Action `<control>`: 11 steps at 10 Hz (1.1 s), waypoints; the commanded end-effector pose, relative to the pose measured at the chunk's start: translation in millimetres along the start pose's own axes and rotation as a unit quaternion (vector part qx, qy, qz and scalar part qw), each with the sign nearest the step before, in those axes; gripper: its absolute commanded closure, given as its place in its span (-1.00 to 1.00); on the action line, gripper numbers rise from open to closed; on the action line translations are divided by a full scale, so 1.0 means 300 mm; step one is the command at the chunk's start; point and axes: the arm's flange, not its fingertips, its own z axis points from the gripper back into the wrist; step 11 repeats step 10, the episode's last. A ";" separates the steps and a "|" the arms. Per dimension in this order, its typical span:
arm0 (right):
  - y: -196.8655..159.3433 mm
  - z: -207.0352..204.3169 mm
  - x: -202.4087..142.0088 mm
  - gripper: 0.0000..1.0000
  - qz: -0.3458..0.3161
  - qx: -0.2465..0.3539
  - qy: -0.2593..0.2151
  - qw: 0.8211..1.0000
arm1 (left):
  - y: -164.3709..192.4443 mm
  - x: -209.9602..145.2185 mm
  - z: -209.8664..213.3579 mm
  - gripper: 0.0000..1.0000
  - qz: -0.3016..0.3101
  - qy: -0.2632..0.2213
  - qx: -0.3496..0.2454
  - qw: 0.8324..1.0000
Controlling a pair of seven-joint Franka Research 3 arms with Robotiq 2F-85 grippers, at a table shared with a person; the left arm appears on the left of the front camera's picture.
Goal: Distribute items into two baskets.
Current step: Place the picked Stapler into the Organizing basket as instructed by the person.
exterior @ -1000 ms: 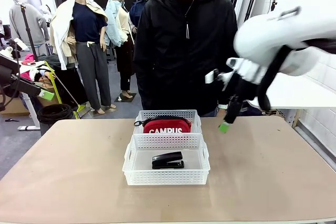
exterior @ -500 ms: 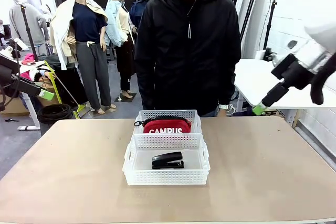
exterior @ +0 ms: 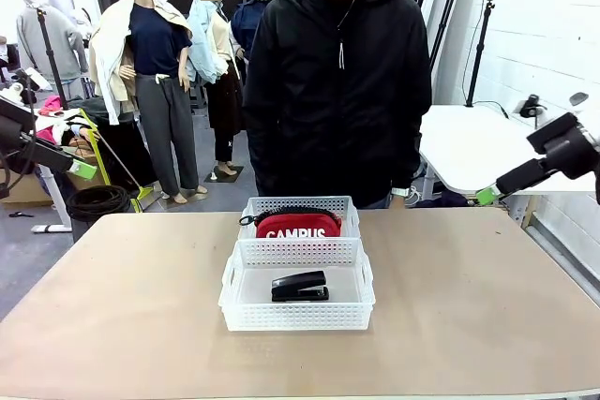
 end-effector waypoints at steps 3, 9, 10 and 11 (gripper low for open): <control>0.012 0.007 -0.047 -1.00 0.041 -0.005 -0.039 0.998 | -0.003 0.001 0.002 -1.00 0.003 -0.001 0.000 1.000; 0.002 0.038 -0.035 -1.00 0.000 -0.005 -0.021 1.000 | -0.003 0.001 0.002 -1.00 0.003 -0.001 0.000 1.000; 0.002 0.038 -0.035 -1.00 0.000 -0.005 -0.021 1.000 | -0.003 0.001 0.002 -1.00 0.003 -0.001 0.000 1.000; 0.002 0.038 -0.035 -1.00 0.000 -0.005 -0.021 1.000 | -0.003 0.001 0.002 -1.00 0.003 -0.001 0.000 1.000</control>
